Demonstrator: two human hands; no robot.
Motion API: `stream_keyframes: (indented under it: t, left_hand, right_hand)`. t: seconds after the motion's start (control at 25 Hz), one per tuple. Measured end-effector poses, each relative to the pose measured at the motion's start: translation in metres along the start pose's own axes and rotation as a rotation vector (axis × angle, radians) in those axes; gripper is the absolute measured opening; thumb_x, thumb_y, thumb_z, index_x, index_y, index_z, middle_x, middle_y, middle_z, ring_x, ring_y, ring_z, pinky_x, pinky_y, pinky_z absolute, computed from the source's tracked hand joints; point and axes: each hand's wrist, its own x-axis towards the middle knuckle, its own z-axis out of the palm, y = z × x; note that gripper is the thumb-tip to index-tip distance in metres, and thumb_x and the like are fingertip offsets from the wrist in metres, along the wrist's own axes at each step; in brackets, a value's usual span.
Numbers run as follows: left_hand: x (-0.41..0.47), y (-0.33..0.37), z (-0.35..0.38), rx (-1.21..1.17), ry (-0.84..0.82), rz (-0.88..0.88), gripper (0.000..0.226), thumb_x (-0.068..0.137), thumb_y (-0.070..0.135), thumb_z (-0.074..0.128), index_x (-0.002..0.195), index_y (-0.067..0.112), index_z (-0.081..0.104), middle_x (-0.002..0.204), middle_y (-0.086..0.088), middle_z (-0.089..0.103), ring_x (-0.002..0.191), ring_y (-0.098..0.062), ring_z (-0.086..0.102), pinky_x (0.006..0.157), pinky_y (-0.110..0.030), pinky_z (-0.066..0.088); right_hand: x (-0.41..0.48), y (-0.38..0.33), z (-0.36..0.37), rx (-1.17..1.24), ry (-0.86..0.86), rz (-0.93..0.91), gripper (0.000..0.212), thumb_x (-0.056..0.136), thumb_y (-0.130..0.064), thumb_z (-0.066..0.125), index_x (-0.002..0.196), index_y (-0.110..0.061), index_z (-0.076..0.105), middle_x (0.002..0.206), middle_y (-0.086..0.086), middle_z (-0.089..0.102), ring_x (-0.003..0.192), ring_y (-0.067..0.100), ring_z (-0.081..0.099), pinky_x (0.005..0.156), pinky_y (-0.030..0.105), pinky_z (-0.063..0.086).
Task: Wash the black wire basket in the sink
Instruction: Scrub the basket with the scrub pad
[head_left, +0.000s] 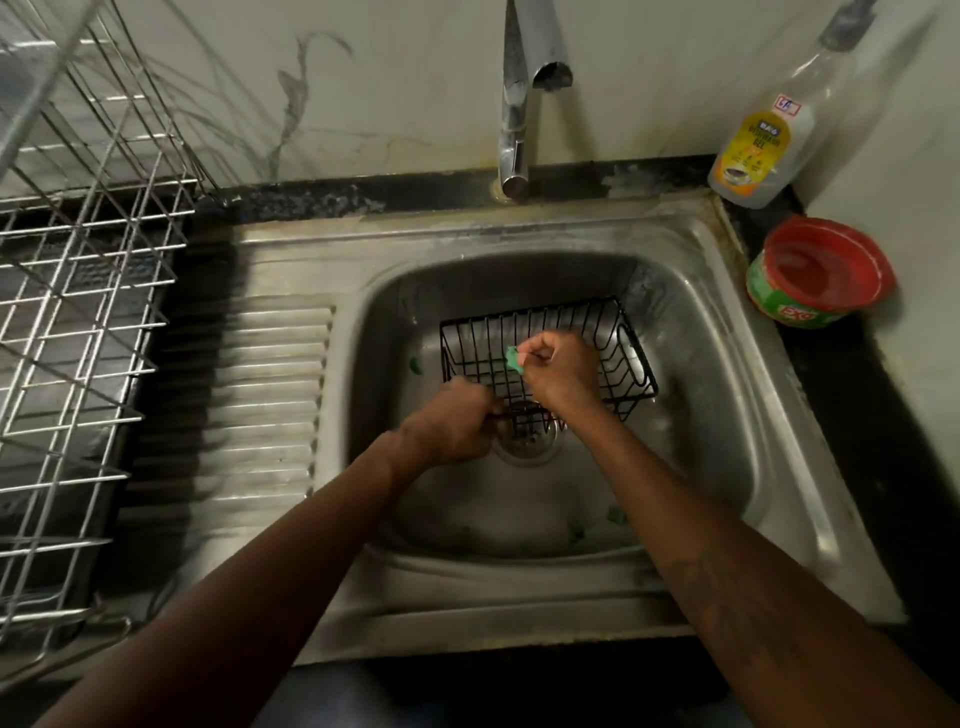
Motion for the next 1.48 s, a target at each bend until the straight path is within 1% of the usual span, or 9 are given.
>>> stream_keyframes:
  t: [0.16,0.28,0.52,0.76,0.84,0.96,1.08,1.2,1.48]
  left_hand:
    - [0.0,-0.005,-0.041,-0.141,0.097,0.074,0.026,0.093,0.028,0.062,0.073,0.012,0.066,0.068,0.001,0.069,0.064,-0.017,0.064,0.065,-0.029,0.047]
    - [0.007,-0.016,-0.061,-0.3,0.115,-0.017,0.025,0.098,0.027,0.062,0.077,0.016,0.071,0.07,0.002,0.072,0.065,-0.014,0.069,0.067,-0.033,0.059]
    - [0.015,-0.019,-0.069,-0.313,0.124,-0.14,0.024,0.098,0.028,0.064,0.081,0.012,0.071,0.077,-0.005,0.07,0.074,-0.02,0.067,0.068,-0.031,0.054]
    - [0.013,-0.006,-0.072,-0.193,0.149,-0.082,0.02,0.096,0.037,0.062,0.086,0.022,0.072,0.076,0.003,0.07,0.069,-0.012,0.066,0.072,-0.036,0.058]
    - [0.015,0.004,-0.08,-0.203,0.162,-0.066,0.011,0.094,0.031,0.062,0.092,0.028,0.073,0.084,0.007,0.074,0.076,-0.012,0.07,0.078,-0.038,0.061]
    - [0.022,0.028,-0.094,-0.239,0.261,-0.06,0.024,0.086,0.013,0.061,0.098,0.029,0.075,0.097,0.005,0.078,0.09,-0.019,0.073,0.085,-0.035,0.06]
    - [0.041,0.065,-0.11,-0.218,0.356,0.01,0.01,0.082,0.014,0.064,0.084,0.017,0.074,0.082,-0.005,0.076,0.078,-0.029,0.071,0.076,-0.038,0.06]
    - [0.064,0.109,-0.125,-0.203,0.39,0.102,0.016,0.084,0.02,0.062,0.074,0.011,0.07,0.071,-0.007,0.072,0.066,-0.029,0.067,0.067,-0.04,0.057]
    - [0.118,0.181,-0.136,-0.209,0.306,0.129,0.037,0.089,0.022,0.07,0.125,0.013,0.07,0.119,-0.01,0.072,0.109,-0.028,0.067,0.097,-0.041,0.055]
  right_hand:
    - [0.003,-0.025,-0.025,-0.061,0.112,-0.341,0.011,0.088,-0.006,0.071,0.091,-0.016,0.072,0.087,-0.004,0.074,0.08,0.006,0.069,0.069,0.017,0.054]
    - [0.005,-0.041,-0.031,-0.037,0.107,-0.46,0.011,0.09,-0.003,0.07,0.096,-0.012,0.072,0.093,0.001,0.074,0.083,0.01,0.07,0.073,0.02,0.057]
    - [-0.003,-0.039,-0.026,-0.068,0.079,-0.43,0.011,0.09,-0.001,0.07,0.097,-0.009,0.073,0.093,0.002,0.071,0.084,0.01,0.068,0.074,0.026,0.06]
    - [-0.02,-0.045,-0.038,-0.032,0.153,-0.412,0.011,0.088,0.0,0.071,0.094,-0.01,0.073,0.091,0.003,0.07,0.081,0.01,0.068,0.073,0.029,0.06]
    - [-0.023,-0.05,-0.046,-0.006,0.193,-0.416,0.011,0.088,0.0,0.071,0.094,-0.009,0.074,0.09,0.003,0.071,0.08,0.011,0.068,0.072,0.029,0.061]
    - [-0.029,-0.058,-0.061,0.044,0.213,-0.406,0.012,0.086,-0.002,0.071,0.095,-0.01,0.074,0.089,0.001,0.072,0.08,0.009,0.069,0.071,0.028,0.06]
    - [-0.033,-0.063,-0.088,0.082,0.314,-0.338,0.019,0.083,0.0,0.074,0.098,-0.01,0.075,0.088,0.001,0.074,0.08,0.009,0.071,0.072,0.022,0.059]
    - [-0.03,-0.059,-0.125,0.09,0.453,-0.284,0.017,0.084,-0.004,0.076,0.1,-0.01,0.076,0.091,0.0,0.076,0.08,0.007,0.071,0.074,0.021,0.058]
    - [0.006,-0.01,-0.242,-0.131,0.715,-0.204,0.017,0.08,-0.016,0.077,0.096,-0.012,0.079,0.093,0.004,0.076,0.087,0.022,0.07,0.081,0.034,0.054]
